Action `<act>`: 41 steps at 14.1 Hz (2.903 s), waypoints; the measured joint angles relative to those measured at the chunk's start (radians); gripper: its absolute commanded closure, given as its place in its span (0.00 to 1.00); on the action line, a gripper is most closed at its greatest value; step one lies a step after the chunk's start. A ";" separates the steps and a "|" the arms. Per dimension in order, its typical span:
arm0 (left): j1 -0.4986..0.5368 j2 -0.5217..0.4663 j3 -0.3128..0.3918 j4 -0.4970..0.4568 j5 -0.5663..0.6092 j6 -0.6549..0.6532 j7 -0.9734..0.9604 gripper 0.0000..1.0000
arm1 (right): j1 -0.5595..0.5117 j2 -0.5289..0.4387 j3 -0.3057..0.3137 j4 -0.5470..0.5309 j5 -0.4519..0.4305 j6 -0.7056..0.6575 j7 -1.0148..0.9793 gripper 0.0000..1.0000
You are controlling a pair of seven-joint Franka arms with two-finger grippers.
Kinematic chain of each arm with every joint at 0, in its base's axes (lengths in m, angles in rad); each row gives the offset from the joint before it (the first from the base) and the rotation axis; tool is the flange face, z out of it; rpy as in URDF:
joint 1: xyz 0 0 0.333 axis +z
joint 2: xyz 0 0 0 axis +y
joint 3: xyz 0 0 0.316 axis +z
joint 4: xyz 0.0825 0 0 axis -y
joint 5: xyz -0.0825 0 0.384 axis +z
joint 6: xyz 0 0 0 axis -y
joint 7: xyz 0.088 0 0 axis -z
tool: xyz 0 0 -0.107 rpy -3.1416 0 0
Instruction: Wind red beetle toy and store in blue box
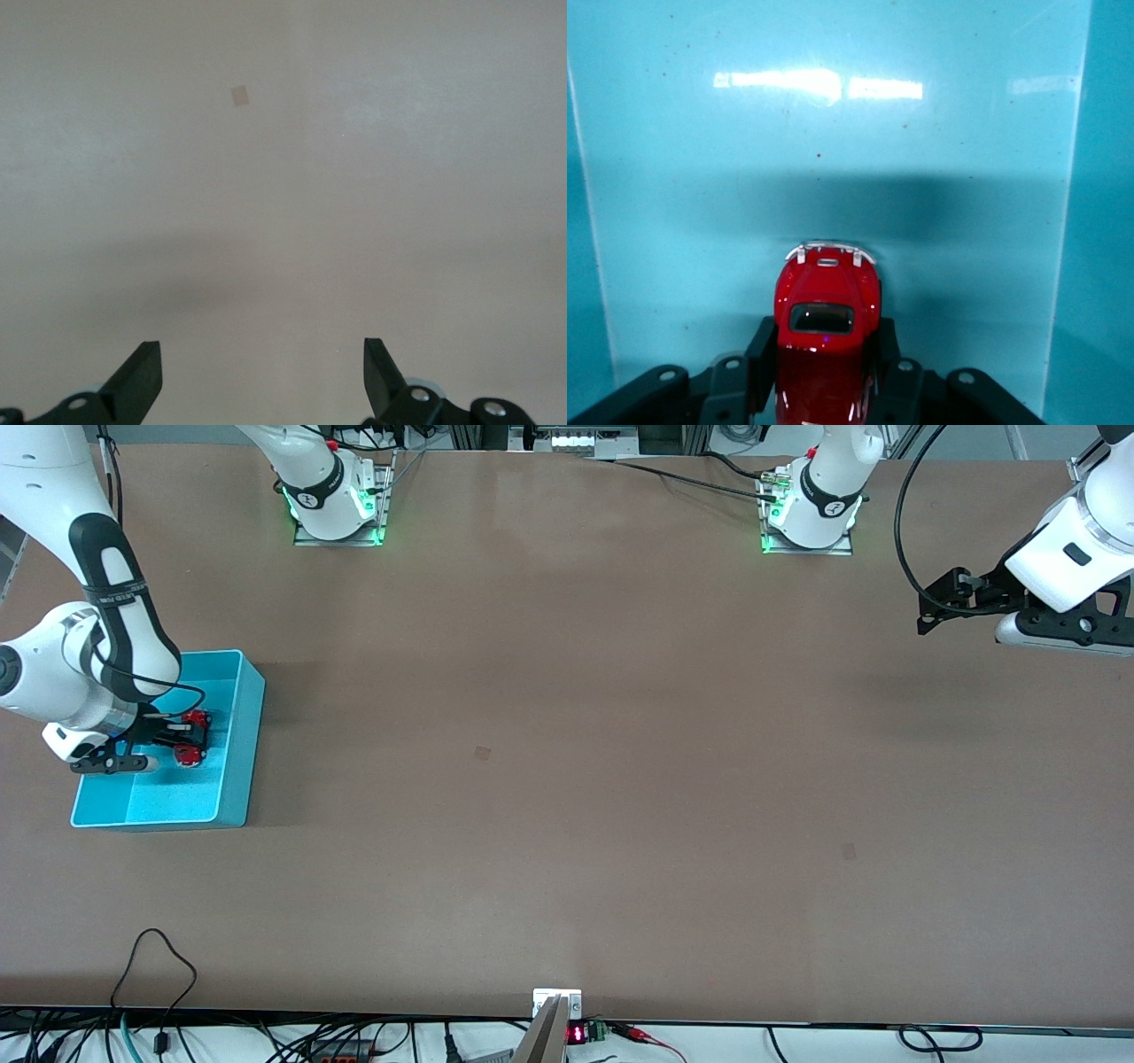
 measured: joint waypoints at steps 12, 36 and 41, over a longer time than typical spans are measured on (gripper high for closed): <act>0.000 0.000 0.000 0.004 0.000 0.000 0.000 0.00 | 0.054 -0.236 0.045 0.098 -0.001 -0.216 0.000 0.00; 0.001 0.000 0.001 0.005 0.000 0.000 0.000 0.00 | 0.085 -0.371 0.144 0.561 -0.142 -0.970 0.500 0.00; 0.001 0.000 0.001 0.005 0.000 0.000 0.000 0.00 | 0.033 -0.410 0.198 0.521 -0.170 -0.965 0.501 0.00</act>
